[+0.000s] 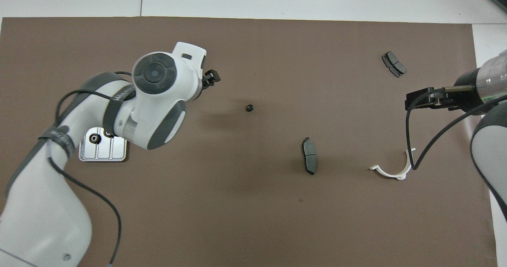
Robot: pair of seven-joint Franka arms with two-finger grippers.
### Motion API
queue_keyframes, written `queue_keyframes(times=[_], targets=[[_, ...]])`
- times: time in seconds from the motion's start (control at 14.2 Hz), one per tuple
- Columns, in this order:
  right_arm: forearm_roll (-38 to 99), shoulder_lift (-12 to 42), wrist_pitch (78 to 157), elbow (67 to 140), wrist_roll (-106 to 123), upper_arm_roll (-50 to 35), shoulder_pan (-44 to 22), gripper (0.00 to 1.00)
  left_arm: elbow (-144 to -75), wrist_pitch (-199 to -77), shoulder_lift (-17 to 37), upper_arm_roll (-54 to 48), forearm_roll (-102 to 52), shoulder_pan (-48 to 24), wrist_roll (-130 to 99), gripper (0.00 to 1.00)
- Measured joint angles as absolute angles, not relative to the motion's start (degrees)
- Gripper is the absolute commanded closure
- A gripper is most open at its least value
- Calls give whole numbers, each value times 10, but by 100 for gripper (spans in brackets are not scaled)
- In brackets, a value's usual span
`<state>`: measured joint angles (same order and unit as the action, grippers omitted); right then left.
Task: Place bearing gear from tray to pile
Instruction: 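Grasp the gear with the right gripper while the left gripper returns to the tray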
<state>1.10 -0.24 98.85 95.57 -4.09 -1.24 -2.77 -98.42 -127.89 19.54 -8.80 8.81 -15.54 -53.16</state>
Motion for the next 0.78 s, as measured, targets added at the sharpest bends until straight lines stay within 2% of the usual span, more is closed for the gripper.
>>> queue_keyframes(times=[0.21, 0.42, 0.64, 0.78], targets=[[11, 36, 1004, 916, -56, -15, -70, 0, -989, -1226, 149, -89, 65, -98, -466, 0], [3, 119, 1006, 837, -108, -16, -120, 0, -999, -1209, 138, -89, 63, -89, -454, 0], [-22, 216, 1031, 757, -187, -17, -182, 0, -1036, -1217, 134, -88, 63, -23, -398, 0], [-28, 263, 1063, 723, -224, -16, -212, 0, -1085, -1260, 124, -87, 63, 27, -369, 0]])
